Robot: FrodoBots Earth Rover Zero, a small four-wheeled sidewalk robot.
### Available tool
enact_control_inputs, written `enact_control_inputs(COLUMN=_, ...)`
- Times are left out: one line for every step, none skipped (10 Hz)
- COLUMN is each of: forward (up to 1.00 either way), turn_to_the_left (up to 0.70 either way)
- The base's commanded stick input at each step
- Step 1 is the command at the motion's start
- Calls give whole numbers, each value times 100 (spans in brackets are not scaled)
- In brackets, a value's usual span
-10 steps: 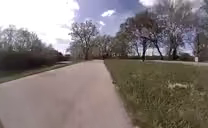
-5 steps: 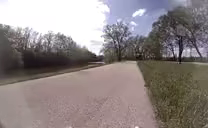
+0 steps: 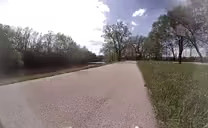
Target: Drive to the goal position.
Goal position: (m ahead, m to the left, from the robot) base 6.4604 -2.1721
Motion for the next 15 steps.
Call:
enact_control_inputs(forward=100, turn_to_the_left=0)
enact_control_inputs(forward=100, turn_to_the_left=0)
enact_control_inputs(forward=100, turn_to_the_left=0)
enact_control_inputs(forward=100, turn_to_the_left=0)
enact_control_inputs(forward=100, turn_to_the_left=0)
enact_control_inputs(forward=100, turn_to_the_left=0)
enact_control_inputs(forward=100, turn_to_the_left=-1)
enact_control_inputs(forward=100, turn_to_the_left=-4)
enact_control_inputs(forward=100, turn_to_the_left=-7)
enact_control_inputs(forward=100, turn_to_the_left=-35)
enact_control_inputs(forward=100, turn_to_the_left=-16)
enact_control_inputs(forward=100, turn_to_the_left=0)
enact_control_inputs(forward=100, turn_to_the_left=0)
enact_control_inputs(forward=100, turn_to_the_left=0)
enact_control_inputs(forward=100, turn_to_the_left=0)
